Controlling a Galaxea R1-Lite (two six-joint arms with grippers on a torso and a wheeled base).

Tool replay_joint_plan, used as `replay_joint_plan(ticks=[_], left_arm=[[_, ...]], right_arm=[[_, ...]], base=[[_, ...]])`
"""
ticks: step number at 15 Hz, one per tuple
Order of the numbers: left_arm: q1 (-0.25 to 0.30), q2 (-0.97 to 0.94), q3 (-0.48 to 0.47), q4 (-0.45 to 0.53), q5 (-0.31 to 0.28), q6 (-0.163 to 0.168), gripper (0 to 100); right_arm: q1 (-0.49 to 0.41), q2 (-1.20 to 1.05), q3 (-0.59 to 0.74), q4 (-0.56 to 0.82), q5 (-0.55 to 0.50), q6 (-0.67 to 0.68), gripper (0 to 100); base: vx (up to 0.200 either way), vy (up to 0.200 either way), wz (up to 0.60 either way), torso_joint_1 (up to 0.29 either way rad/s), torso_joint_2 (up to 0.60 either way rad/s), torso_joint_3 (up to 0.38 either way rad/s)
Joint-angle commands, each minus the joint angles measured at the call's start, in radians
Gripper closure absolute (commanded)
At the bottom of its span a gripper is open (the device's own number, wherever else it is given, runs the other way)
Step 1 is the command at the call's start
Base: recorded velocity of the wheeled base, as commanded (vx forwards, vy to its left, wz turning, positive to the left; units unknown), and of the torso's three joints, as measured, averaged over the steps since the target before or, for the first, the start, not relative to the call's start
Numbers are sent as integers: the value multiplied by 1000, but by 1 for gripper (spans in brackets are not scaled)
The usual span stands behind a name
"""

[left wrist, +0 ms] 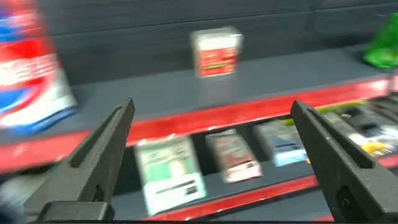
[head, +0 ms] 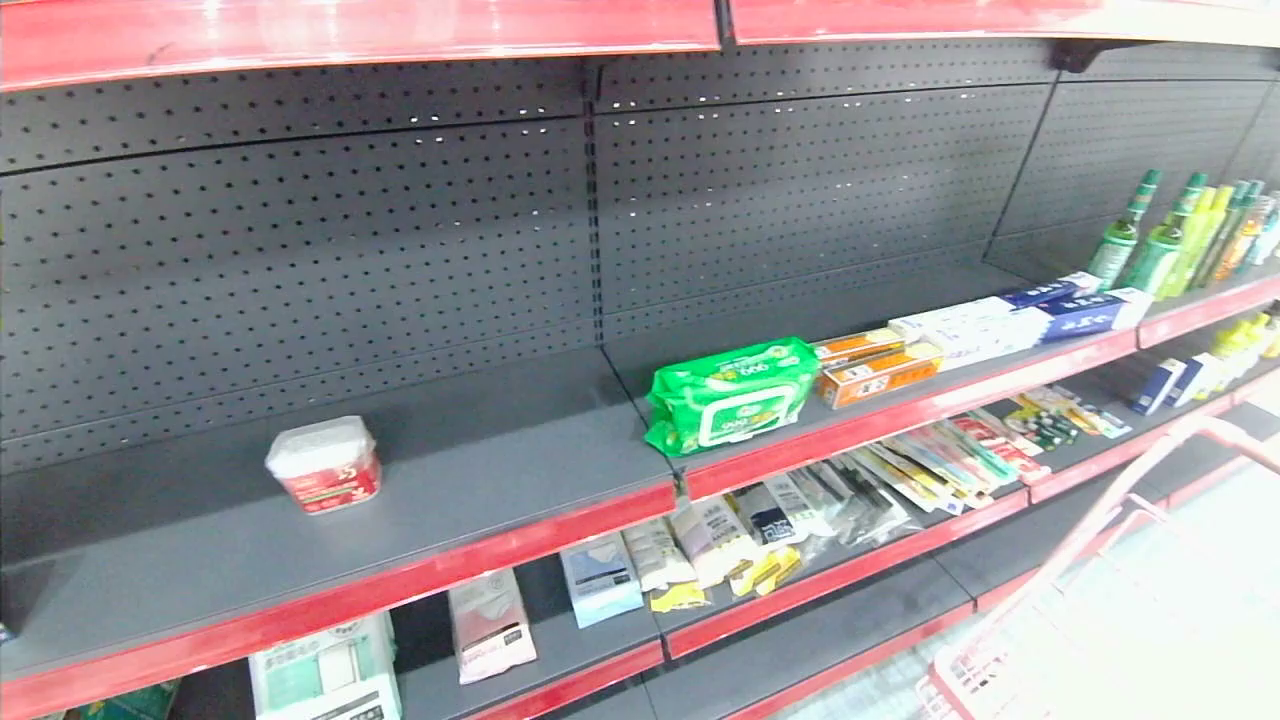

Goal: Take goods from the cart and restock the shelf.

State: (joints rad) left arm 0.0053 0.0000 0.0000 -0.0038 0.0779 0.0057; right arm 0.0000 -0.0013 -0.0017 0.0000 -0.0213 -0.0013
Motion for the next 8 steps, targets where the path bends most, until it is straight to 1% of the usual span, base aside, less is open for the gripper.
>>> replay_joint_plan(ticks=[1, 8], left_arm=[[1, 2, 0, -1, 0, 0, 0], [1, 2, 0, -1, 0, 0, 0]], right_arm=[[0, 1, 0, -2, 0, 0, 0], [0, 1, 0, 0, 0, 0, 0]], base=[[0, 0, -600, -2, 7, 2], [0, 0, -600, 0, -3, 2]])
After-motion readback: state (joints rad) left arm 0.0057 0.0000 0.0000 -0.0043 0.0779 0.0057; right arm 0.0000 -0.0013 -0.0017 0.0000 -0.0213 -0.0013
